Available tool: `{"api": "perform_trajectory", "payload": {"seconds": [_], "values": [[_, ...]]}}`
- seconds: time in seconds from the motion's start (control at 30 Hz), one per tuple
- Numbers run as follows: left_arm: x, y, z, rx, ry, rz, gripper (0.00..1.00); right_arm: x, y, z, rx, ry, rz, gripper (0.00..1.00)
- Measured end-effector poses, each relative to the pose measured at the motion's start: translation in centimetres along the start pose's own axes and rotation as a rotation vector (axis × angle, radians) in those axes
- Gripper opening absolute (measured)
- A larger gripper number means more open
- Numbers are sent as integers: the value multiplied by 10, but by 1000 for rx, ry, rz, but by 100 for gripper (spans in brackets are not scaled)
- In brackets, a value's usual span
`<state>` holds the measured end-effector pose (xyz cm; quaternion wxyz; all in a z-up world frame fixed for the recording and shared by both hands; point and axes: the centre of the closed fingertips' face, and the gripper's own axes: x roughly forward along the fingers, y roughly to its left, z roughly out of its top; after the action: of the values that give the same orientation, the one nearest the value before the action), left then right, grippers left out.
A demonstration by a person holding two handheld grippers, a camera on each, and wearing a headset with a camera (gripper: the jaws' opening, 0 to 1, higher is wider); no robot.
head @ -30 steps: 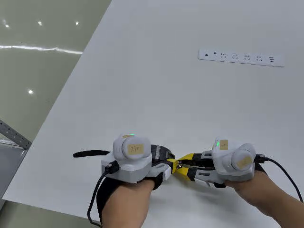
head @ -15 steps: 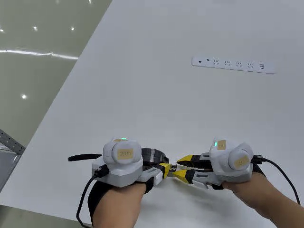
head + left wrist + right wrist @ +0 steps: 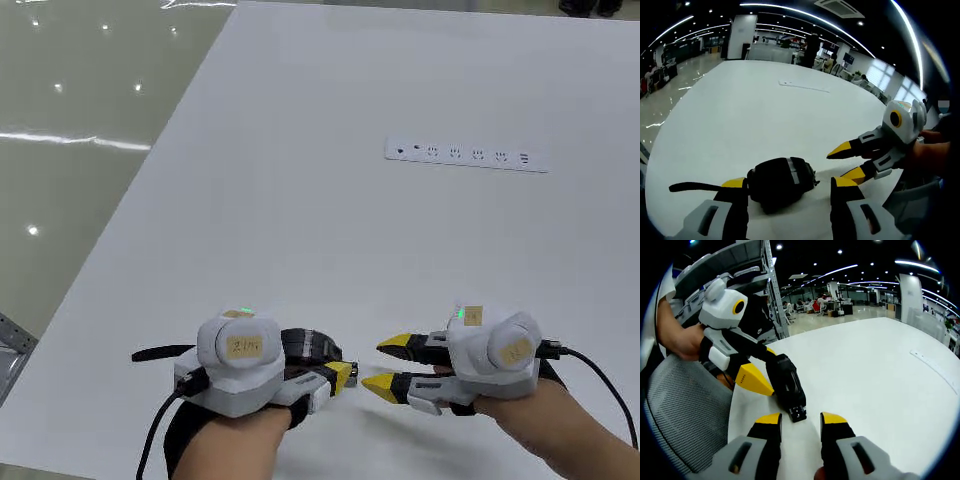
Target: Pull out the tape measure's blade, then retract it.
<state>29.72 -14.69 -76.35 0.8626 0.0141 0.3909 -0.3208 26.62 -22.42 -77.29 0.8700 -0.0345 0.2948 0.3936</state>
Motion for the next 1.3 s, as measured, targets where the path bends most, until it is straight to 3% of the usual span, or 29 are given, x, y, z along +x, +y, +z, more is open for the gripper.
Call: {"api": "perform_trajectory", "payload": {"seconds": [0.3,0.5,0.83,0.93,1.3], "values": [[-7,7,6,19,-1,-9,63,-19,-6,-4,7,0,-47,32],[-17,11,16,36,-33,-19,64,-34,-9,-11,25,13,-76,34],[-29,18,12,69,-38,-35,65,-59,-9,-16,56,34,-100,46],[-33,16,15,83,-55,-52,67,-67,-10,-19,61,35,-117,50],[-49,24,11,134,-52,-104,70,-98,-8,-35,85,56,-156,63]]}}
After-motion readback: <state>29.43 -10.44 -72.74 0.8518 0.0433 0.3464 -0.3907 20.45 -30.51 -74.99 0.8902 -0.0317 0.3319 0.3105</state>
